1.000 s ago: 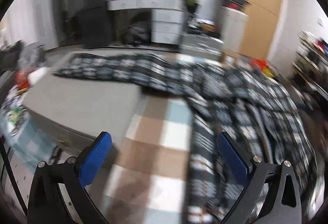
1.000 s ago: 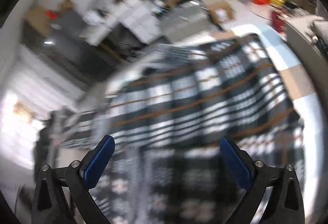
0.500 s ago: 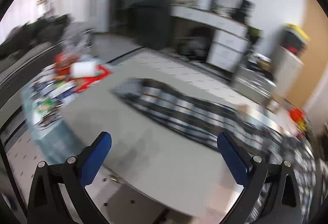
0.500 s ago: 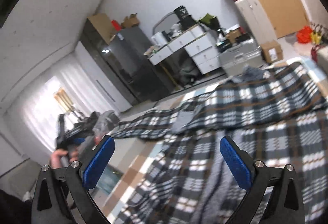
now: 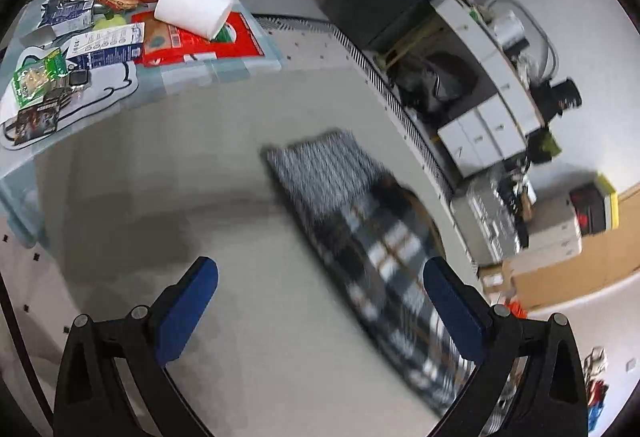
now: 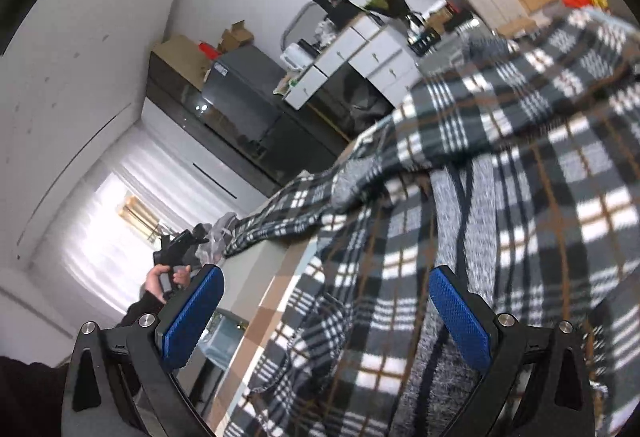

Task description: Fold large clothes

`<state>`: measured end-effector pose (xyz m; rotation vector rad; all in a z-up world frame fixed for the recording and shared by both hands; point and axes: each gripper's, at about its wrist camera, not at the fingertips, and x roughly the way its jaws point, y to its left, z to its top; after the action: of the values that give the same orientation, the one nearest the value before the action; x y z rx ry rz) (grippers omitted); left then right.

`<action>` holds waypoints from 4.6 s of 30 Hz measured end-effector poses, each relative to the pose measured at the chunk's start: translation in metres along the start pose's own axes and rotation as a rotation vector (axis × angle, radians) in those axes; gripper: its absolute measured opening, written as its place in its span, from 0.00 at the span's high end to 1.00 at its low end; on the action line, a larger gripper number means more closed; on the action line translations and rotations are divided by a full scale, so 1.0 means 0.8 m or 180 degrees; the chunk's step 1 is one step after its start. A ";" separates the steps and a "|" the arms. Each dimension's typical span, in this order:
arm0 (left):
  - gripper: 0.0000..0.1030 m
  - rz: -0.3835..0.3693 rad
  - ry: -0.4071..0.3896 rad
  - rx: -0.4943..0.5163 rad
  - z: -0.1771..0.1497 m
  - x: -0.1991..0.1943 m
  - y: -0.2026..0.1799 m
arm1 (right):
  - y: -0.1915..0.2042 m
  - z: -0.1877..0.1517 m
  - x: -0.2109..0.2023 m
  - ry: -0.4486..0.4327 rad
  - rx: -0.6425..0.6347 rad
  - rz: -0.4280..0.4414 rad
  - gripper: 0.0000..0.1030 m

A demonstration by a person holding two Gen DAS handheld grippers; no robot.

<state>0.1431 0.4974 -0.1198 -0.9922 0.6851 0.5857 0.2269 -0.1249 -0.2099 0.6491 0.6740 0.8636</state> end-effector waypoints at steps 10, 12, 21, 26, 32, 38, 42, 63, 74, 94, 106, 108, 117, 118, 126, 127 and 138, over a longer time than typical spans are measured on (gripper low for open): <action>0.03 -0.0215 0.0207 -0.0043 0.031 0.033 -0.006 | -0.018 -0.006 0.015 0.0119 0.0125 0.0024 0.00; 0.08 -0.0277 0.0263 -0.0159 0.035 0.040 0.000 | -0.018 -0.006 0.015 0.0136 0.0118 0.0028 0.00; 0.16 -0.0246 0.0292 -0.0010 0.044 0.047 -0.009 | -0.021 -0.007 0.016 0.0130 0.0196 0.0042 0.00; 0.68 -0.0097 0.0363 0.0153 0.044 0.054 -0.017 | -0.021 -0.008 0.018 0.0153 0.0203 0.0039 0.00; 0.95 -0.0062 0.0255 0.0085 0.045 0.058 -0.006 | -0.026 -0.007 0.020 0.0163 0.0272 0.0044 0.00; 0.97 0.0067 -0.0121 0.0188 0.047 0.034 -0.019 | -0.025 -0.007 0.019 0.0170 0.0272 0.0038 0.00; 0.99 0.0156 -0.0393 0.0372 0.050 0.010 -0.042 | -0.024 -0.007 0.020 0.0170 0.0262 0.0029 0.00; 1.00 0.0128 -0.0457 0.0257 0.027 0.002 -0.005 | -0.018 -0.011 0.015 0.0181 0.0197 0.0044 0.00; 0.99 -0.0371 -0.0100 -0.0176 0.036 0.045 0.037 | -0.018 -0.011 0.018 0.0184 0.0230 0.0016 0.00; 0.75 0.0258 -0.0054 0.0136 0.023 0.045 -0.005 | -0.018 -0.011 0.018 0.0184 0.0215 -0.0003 0.00; 0.99 0.0341 -0.0500 0.0219 0.019 -0.002 -0.016 | -0.020 -0.008 0.017 0.0154 0.0182 -0.0026 0.00; 0.99 0.0324 -0.0658 0.0369 0.019 -0.023 -0.046 | -0.021 -0.007 0.015 0.0139 0.0184 -0.0015 0.00; 0.99 -0.0299 -0.1044 0.1343 -0.036 -0.117 -0.250 | -0.011 -0.007 -0.003 0.0032 0.0014 0.0033 0.00; 0.99 -0.0429 -0.1039 0.1482 -0.054 -0.128 -0.278 | -0.007 -0.009 -0.002 0.0020 -0.0006 0.0030 0.00; 1.00 -0.1405 -0.0559 0.2346 -0.232 -0.165 -0.469 | -0.010 -0.004 -0.023 -0.0207 0.0124 0.0213 0.00; 1.00 -0.1477 -0.0490 0.2440 -0.258 -0.165 -0.488 | -0.012 -0.004 -0.026 -0.0230 0.0168 0.0251 0.00; 1.00 -0.1969 0.0674 0.3122 -0.533 -0.080 -0.627 | -0.100 0.003 -0.083 -0.0871 0.1341 0.0360 0.00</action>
<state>0.3553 -0.1073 0.0429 -0.2875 0.6876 -0.4035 0.2335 -0.2204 -0.2506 1.1711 0.5773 0.7218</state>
